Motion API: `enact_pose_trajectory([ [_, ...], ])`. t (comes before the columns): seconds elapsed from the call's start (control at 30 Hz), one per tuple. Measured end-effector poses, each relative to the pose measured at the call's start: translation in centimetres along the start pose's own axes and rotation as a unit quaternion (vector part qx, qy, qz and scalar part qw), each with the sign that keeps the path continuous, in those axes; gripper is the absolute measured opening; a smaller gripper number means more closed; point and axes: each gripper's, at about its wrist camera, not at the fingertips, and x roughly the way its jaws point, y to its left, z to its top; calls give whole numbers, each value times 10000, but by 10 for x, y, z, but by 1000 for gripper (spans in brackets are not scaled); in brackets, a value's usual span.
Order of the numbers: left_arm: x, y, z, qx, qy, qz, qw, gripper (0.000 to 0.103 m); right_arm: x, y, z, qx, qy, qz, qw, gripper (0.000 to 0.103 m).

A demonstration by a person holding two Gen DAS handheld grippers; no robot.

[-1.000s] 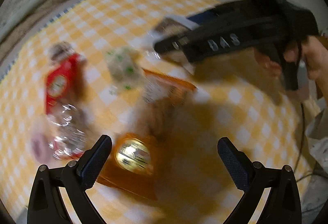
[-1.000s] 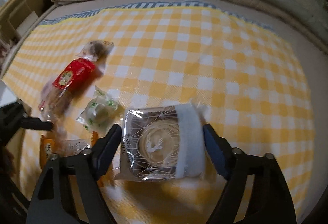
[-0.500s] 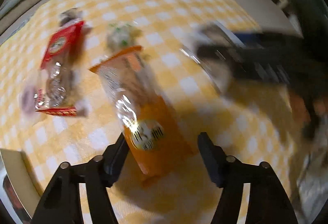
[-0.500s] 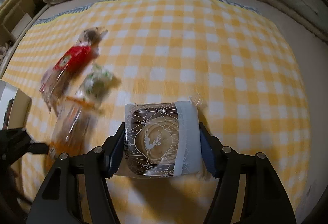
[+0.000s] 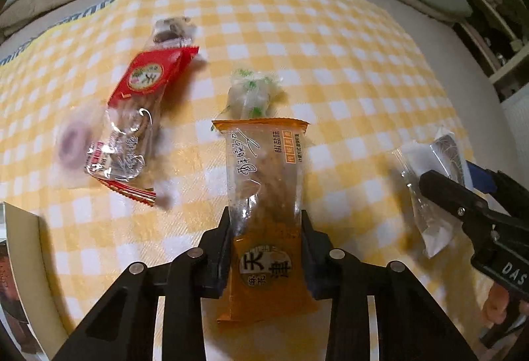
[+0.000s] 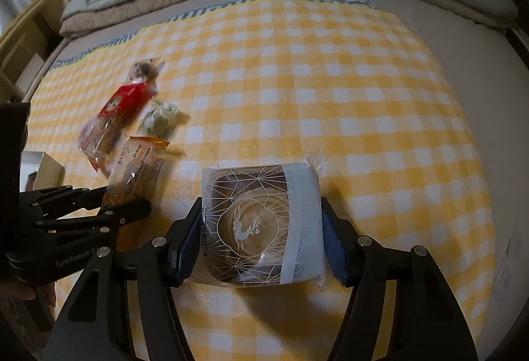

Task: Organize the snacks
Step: 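Carry both packets over the white tray and lower them in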

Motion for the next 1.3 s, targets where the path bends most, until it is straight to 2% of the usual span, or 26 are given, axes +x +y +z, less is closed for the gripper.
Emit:
enact_pose_trajectory([
  [0.3,-80,6,-17,52,-612,-227,9979,34,-44,3,-4,125,-312,-37,9994,65],
  [0.7,-208,28,-61,71,-1352,-333,9902,34,-129,41,-15,121,-896,-54,9959,65],
  [0.93,-288,56,-104,131,-1672,-295,9854,34,-165,82,-22,66,-1132,71,9935,65],
  [1.3,-375,124,-177,64,-1901,-76,9817,34,-195,163,-37,-90,-1368,512,9892,65],
])
